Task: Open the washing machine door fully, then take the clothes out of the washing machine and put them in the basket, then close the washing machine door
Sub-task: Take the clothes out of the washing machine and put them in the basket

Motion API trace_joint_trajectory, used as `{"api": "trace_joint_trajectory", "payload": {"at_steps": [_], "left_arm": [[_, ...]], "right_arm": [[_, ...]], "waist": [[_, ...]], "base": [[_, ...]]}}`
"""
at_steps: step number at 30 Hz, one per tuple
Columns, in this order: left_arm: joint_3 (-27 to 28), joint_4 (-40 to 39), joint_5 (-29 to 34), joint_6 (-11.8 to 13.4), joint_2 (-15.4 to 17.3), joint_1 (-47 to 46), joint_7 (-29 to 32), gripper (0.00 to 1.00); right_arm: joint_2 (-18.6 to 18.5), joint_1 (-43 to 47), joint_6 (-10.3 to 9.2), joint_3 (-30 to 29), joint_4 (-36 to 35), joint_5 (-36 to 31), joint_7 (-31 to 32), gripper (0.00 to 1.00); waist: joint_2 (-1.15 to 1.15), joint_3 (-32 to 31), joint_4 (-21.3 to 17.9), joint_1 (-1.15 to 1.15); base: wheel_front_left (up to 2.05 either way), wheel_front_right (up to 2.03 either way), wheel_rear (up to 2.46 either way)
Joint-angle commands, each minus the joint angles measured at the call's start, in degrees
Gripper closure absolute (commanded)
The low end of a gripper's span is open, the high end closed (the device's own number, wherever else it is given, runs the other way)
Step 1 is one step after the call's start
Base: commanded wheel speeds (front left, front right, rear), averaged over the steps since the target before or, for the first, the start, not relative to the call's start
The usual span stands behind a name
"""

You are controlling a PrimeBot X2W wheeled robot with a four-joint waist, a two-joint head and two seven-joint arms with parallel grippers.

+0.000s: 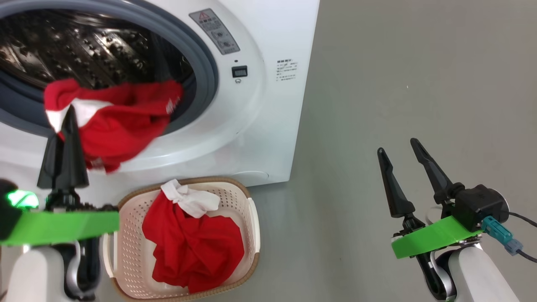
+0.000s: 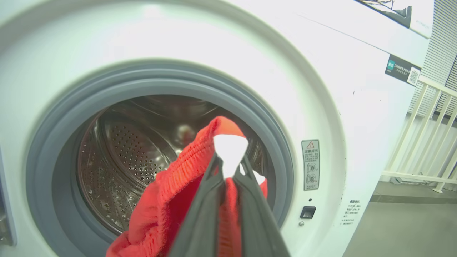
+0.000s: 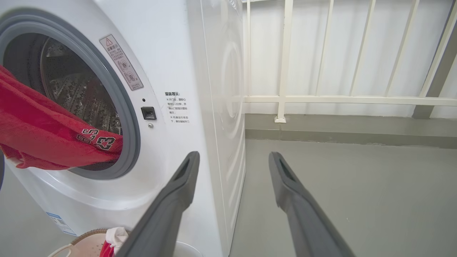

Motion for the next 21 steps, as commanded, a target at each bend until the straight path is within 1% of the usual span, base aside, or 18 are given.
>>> {"api": "trace_joint_trajectory", "payload": {"at_steps": [1, 7, 11, 15, 19, 21], "left_arm": [[2.15, -4.18, 0.43, 0.42, 0.85, 1.70, -0.42, 1.00], [1.63, -11.84, 0.68, 0.86, -0.68, 5.87, -0.42, 1.00], [0.56, -14.64, 0.58, 1.12, -1.41, 7.91, -0.42, 1.00], [-0.99, -13.34, -0.39, 1.19, -1.97, 9.70, -0.07, 1.00], [-2.57, -10.36, -1.70, 1.11, -2.37, 10.25, 0.19, 1.00], [-3.65, -7.60, -2.47, 1.00, -2.56, 10.23, 0.18, 1.00]], "right_arm": [[0.08, 0.10, 0.39, 1.25, -1.32, 0.34, -0.36, 0.00], [0.08, 1.05, 0.39, 0.84, -1.35, 0.01, -0.36, 0.00], [0.08, 1.21, 0.39, 0.58, -1.60, -0.17, -0.36, 0.00], [0.08, 1.23, 0.39, 0.86, -1.64, -0.11, -0.36, 0.00], [0.08, 0.82, 0.39, 1.12, -1.78, -0.06, -0.36, 0.00], [0.08, 0.40, 0.39, 1.32, -1.84, -0.01, -0.36, 0.00]], "waist": [[0.00, -1.04, 0.42, 0.00], [0.00, -1.69, 1.02, 0.00], [0.00, -1.39, 1.47, 0.00], [0.00, -0.72, 1.96, 0.00], [0.00, 0.43, 2.29, 0.00], [0.00, 1.26, 2.35, 0.00]], "base": [[0.00, 0.00, 0.00], [0.00, 0.00, 0.00], [0.00, 0.00, 0.00], [0.00, 0.00, 0.00], [0.00, 0.00, 0.00], [0.00, 0.00, 0.00]]}}
